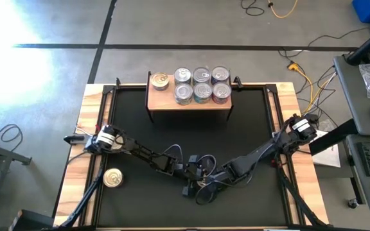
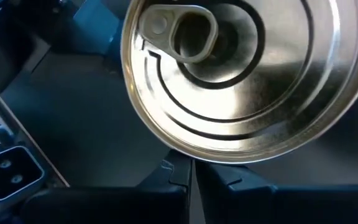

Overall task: Stack canned seafood by type on shelf
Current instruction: Put the blue and pink tuna can on the shelf

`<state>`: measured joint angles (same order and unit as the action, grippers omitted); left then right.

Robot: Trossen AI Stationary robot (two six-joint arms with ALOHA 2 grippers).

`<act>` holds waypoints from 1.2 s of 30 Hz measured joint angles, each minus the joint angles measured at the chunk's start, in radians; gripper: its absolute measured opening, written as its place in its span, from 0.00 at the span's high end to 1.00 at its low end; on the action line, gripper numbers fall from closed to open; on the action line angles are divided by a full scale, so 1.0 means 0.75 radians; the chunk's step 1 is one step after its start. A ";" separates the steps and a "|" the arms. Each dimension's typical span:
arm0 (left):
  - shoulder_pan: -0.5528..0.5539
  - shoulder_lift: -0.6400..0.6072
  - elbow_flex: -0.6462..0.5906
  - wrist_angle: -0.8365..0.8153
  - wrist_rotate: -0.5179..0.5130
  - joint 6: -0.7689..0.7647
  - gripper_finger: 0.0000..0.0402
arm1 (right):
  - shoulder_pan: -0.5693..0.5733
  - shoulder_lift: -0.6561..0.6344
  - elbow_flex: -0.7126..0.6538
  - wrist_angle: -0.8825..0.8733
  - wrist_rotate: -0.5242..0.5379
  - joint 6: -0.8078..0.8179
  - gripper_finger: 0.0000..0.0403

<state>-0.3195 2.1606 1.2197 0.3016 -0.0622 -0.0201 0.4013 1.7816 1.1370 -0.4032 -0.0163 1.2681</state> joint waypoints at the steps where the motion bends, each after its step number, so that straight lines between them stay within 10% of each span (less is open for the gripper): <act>1: 0.000 0.001 0.002 0.000 0.000 -0.011 0.03 | 0.000 0.000 0.000 -0.006 0.002 0.001 0.97; 24: -0.001 -0.295 -0.187 -0.158 -0.223 -0.219 0.14 | 0.040 -0.098 0.033 -0.220 0.036 0.031 0.97; 36: 0.119 -0.925 -0.443 -0.582 -0.350 -0.146 0.14 | -0.007 -0.391 0.048 -0.150 0.606 -0.006 0.97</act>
<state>-0.2302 1.4667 0.8877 -0.1351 -0.3243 -0.1292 0.3961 1.4882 1.1732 -0.5154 0.4381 1.2636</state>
